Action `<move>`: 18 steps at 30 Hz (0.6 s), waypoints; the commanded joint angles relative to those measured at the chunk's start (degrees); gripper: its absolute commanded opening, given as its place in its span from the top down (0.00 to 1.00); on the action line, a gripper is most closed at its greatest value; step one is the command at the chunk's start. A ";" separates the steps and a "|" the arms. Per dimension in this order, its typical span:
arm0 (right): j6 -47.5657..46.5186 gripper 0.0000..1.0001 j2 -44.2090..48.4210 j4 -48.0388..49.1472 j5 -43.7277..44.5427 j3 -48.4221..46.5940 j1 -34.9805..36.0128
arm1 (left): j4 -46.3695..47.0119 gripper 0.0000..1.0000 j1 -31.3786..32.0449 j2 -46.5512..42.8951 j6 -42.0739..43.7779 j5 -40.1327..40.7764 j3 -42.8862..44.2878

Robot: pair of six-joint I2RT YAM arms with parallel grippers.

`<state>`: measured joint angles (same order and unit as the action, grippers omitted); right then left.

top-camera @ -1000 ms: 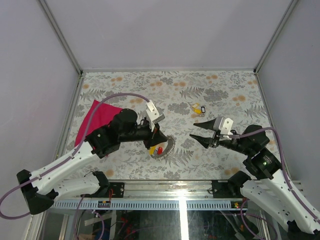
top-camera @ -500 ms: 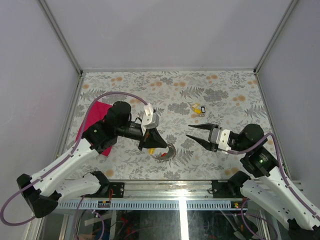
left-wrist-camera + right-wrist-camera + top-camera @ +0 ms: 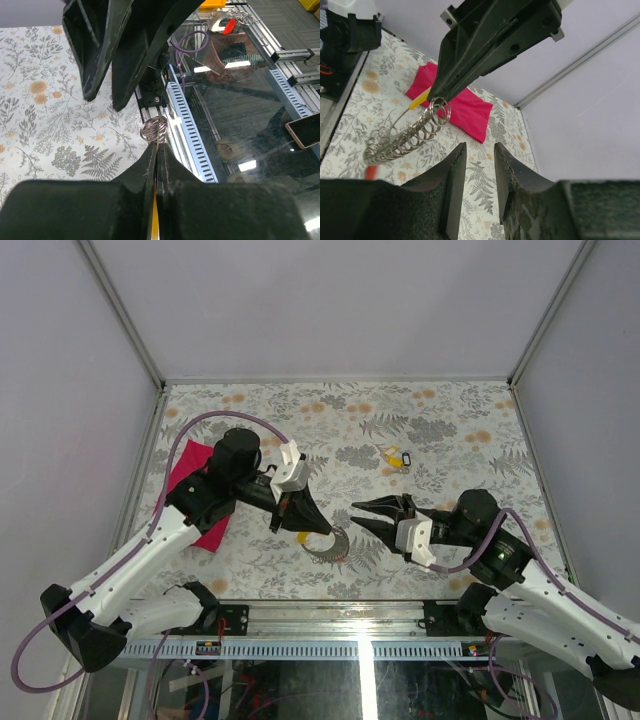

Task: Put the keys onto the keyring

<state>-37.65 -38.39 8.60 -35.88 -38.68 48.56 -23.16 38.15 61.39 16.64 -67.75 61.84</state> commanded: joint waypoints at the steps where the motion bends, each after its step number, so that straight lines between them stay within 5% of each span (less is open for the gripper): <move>1: -5.00 0.66 -0.39 3.53 3.97 -0.04 1.45 | 1.10 1.00 -0.36 -0.43 0.61 -3.91 1.91; 18: -7.41 0.66 -1.63 2.84 7.37 0.09 9.37 | 1.45 1.00 -0.35 -0.90 -0.27 -4.29 2.54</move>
<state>-43.64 -40.16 8.56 -30.41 -38.35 56.62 -23.16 38.15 61.36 16.60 -70.61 62.04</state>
